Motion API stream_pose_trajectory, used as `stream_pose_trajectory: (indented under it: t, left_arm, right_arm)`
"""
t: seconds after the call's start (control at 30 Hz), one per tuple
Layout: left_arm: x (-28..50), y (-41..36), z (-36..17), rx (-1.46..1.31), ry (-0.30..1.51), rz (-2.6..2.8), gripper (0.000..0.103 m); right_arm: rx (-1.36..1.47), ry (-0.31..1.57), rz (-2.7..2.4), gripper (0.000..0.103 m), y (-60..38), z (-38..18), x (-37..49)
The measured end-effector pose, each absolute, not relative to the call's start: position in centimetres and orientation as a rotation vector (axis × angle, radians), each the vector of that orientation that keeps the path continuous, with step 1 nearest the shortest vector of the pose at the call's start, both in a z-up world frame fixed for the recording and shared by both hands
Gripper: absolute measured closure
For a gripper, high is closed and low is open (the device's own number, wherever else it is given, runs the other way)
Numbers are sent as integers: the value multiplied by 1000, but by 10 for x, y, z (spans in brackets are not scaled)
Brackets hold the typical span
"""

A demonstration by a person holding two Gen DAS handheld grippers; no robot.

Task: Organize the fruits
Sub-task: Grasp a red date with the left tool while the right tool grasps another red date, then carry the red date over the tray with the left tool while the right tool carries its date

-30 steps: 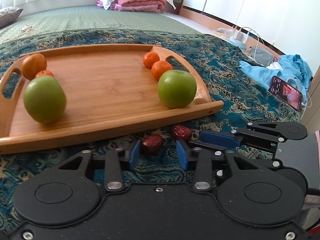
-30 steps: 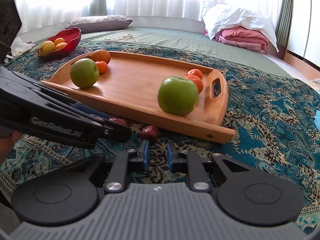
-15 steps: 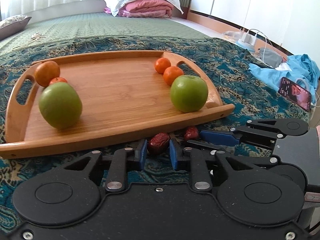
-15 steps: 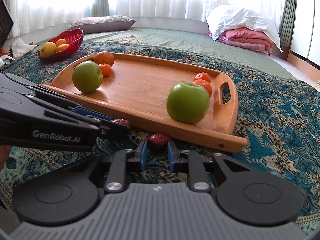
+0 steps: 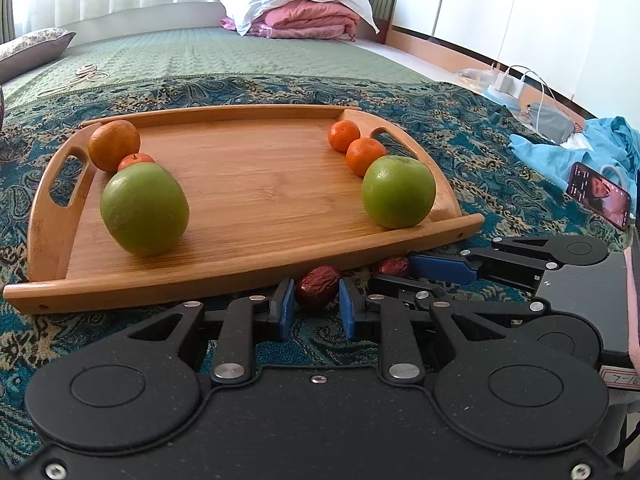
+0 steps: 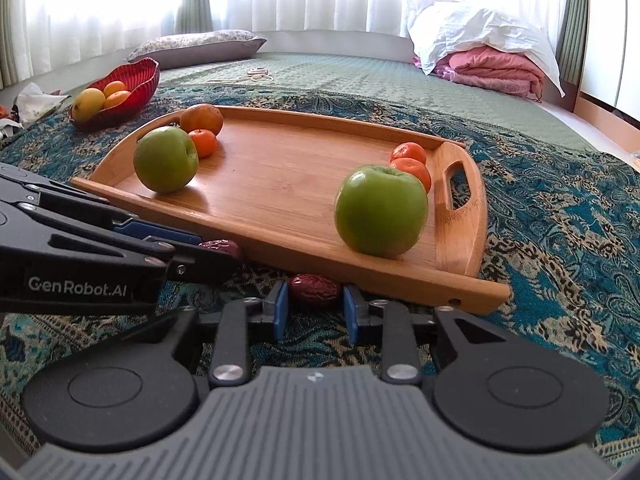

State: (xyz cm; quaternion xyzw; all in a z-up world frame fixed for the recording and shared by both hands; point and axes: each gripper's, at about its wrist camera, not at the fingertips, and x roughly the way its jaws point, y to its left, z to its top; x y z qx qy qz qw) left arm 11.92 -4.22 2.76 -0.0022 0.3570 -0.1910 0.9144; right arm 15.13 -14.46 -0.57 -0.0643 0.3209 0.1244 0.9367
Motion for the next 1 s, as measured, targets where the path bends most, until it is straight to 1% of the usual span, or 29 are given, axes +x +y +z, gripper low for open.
stream_pose_trajectory:
  t: [0.07, 0.43, 0.8, 1.0]
  left_arm:
    - [119, -41, 29, -7, 731, -392, 80]
    - [122, -32, 53, -40, 661, -364, 80]
    - [151, -23, 63, -83, 640, -290, 80]
    - [182, -17, 79, -106, 629, -277, 80]
  right_arm:
    - [-126, 647, 252, 69, -145, -5, 150]
    - [-125, 540, 246, 69, -142, 23, 138]
    - [-91, 514, 211, 69, -138, 35, 161]
    - [-94, 488, 193, 69, -135, 58, 189]
